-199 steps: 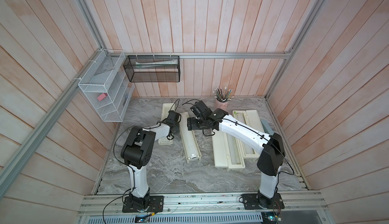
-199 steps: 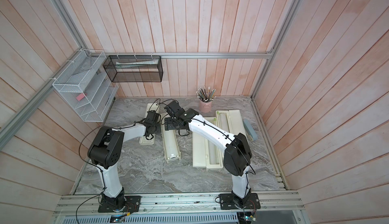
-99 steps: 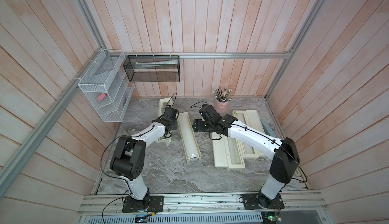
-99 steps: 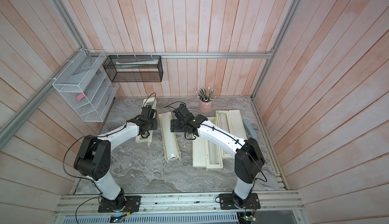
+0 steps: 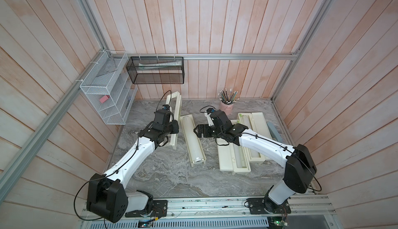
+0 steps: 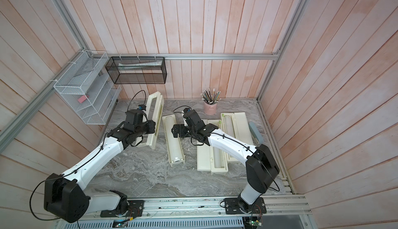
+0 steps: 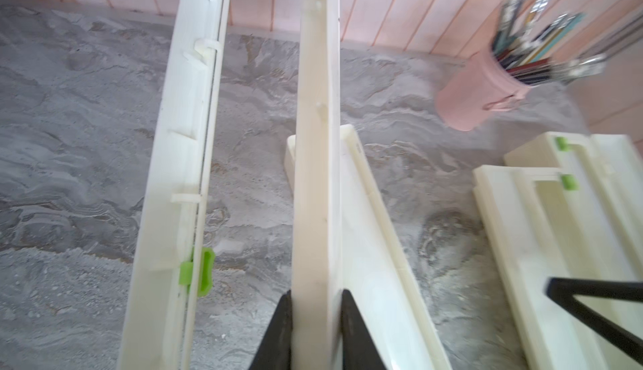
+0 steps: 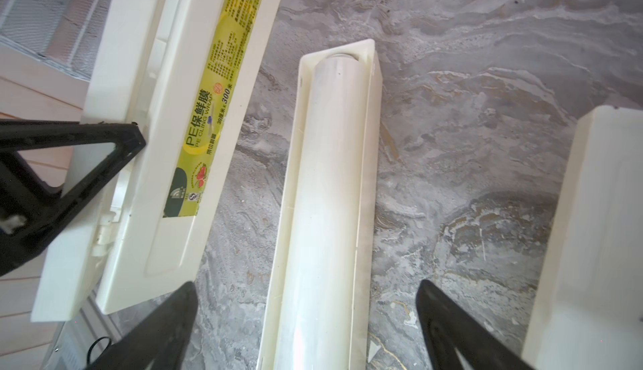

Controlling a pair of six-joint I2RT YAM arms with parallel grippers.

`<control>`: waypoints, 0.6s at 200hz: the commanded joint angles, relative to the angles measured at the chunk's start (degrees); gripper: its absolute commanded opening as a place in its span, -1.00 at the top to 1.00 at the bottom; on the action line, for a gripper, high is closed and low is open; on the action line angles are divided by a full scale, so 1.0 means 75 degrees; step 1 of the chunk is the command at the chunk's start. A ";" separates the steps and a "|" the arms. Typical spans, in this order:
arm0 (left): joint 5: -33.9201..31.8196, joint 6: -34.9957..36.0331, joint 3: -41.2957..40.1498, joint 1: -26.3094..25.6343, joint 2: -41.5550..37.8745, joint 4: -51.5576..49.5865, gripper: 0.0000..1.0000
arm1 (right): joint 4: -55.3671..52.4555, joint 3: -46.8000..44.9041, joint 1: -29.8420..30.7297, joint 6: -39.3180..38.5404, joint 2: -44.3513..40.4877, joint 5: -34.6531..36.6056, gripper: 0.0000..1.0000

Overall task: Put plastic wrap rolls into dispensers
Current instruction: Pick up the lid from the center of the board, then close the lid on the plastic wrap cutting box.

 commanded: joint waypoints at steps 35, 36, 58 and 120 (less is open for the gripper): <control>0.3102 -0.0333 -0.0522 -0.0068 -0.0863 0.0917 1.00 | 0.2797 -0.0966 -0.0332 -0.0175 -0.0976 -0.1185 -0.96; 0.3142 -0.0336 -0.0528 -0.0075 -0.0879 0.0941 1.00 | 0.2846 -0.0986 -0.0339 -0.0172 -0.0994 -0.1199 -0.96; 0.3685 -0.0453 -0.0611 -0.0239 -0.1081 0.1272 1.00 | 0.3707 -0.1327 -0.0476 -0.0126 -0.1146 -0.1502 -0.96; 0.4478 -0.1031 -0.0959 -0.0317 -0.1421 0.2331 1.00 | 0.5461 -0.1977 -0.0835 0.0316 -0.1151 -0.2271 -0.96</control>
